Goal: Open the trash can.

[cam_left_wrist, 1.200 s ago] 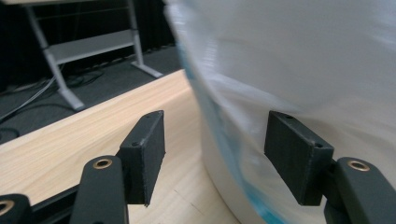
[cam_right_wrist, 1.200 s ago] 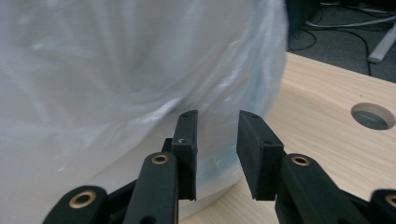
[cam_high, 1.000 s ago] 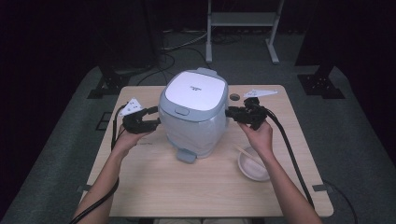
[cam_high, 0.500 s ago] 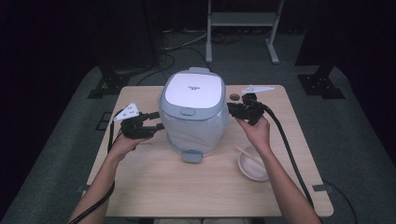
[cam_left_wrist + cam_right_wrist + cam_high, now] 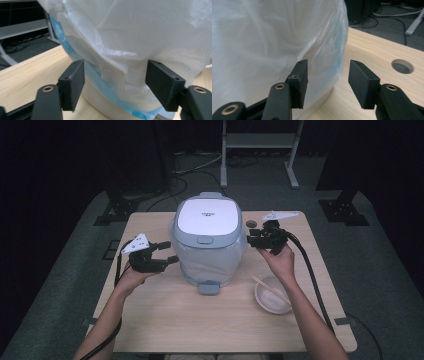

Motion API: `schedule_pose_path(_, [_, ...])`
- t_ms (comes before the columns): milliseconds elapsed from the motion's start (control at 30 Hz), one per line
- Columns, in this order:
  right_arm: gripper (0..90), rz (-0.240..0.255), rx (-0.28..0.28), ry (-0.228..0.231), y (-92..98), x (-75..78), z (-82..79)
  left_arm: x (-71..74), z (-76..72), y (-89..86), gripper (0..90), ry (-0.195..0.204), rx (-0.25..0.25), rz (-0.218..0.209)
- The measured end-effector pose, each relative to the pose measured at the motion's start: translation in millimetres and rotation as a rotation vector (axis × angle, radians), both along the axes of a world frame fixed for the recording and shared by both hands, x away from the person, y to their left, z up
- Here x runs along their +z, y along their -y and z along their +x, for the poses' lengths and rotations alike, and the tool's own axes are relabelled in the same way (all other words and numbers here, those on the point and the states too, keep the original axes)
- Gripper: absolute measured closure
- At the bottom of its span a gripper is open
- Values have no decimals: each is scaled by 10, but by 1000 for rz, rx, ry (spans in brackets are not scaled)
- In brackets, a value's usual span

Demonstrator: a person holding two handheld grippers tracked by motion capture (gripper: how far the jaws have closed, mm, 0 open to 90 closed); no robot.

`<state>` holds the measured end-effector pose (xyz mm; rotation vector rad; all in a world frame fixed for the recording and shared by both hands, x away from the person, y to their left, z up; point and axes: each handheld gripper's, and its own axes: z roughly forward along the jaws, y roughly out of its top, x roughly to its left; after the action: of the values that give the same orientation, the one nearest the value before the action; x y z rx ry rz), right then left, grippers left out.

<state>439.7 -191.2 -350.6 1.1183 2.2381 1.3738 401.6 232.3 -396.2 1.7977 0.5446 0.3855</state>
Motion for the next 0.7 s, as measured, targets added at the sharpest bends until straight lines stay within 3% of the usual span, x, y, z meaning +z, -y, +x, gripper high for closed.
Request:
schedule_pose_path(133, [424, -41, 5, 6, 102, 41, -108, -38, -151, -52, 292, 2, -1, 10])
schedule_pose_path(233, [400, -43, 4, 20, 169, 53, -187, -88, -266, -62, 288, -5, -11, 20])
schedule_pose_path(367, [367, -57, 5, 2, 245, 53, -253, -144, -369, -52, 288, -20, -22, 27])
schedule_pose_path(700, [319, -68, 5, -1, 456, 39, -480, -251, -595, 142, 293, -53, -81, 57])
